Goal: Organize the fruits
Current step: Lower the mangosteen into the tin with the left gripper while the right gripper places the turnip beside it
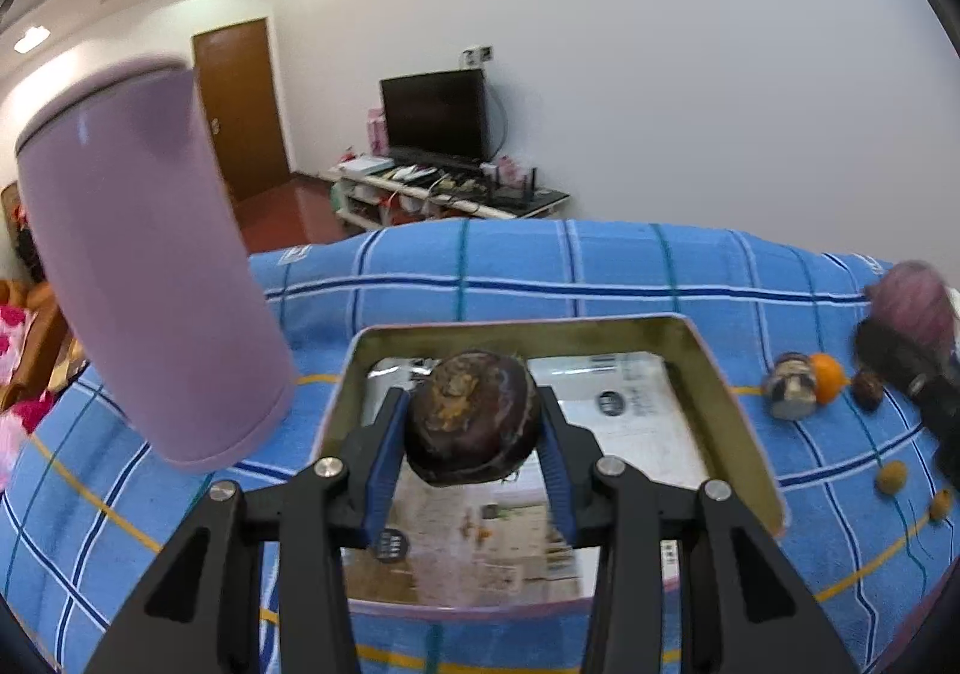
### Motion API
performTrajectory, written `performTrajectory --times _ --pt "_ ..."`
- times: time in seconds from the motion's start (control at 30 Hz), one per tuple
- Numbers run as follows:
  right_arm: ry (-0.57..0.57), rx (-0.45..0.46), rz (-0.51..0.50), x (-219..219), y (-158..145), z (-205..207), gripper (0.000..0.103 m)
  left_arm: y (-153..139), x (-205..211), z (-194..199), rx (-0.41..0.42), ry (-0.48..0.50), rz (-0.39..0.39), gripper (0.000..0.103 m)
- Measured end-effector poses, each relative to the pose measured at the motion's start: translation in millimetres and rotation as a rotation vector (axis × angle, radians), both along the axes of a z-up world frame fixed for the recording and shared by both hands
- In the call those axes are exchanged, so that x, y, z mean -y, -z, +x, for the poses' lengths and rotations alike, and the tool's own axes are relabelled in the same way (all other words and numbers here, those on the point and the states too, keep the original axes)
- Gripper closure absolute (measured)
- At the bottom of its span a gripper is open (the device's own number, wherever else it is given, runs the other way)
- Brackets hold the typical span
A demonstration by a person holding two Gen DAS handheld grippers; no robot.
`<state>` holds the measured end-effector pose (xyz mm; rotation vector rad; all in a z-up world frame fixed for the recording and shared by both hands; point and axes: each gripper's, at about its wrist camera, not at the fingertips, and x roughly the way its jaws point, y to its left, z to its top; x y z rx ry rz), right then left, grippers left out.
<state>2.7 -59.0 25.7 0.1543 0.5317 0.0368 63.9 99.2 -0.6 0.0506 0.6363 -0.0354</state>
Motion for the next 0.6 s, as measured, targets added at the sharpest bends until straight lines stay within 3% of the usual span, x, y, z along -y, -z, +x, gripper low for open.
performTrajectory --times 0.17,0.4,0.6 --pt "-0.072 -0.012 0.001 -35.2 15.2 6.5 0.048 10.2 -12.0 13.3 -0.033 -0.064 0.025 0.060" --pt "-0.141 -0.073 -0.003 -44.8 35.4 22.0 0.048 20.4 -9.2 22.3 -0.063 -0.081 0.069 0.060" --pt "-0.177 -0.083 -0.068 -51.7 41.6 21.5 0.048 30.3 -5.1 26.4 -0.090 -0.112 0.115 0.060"
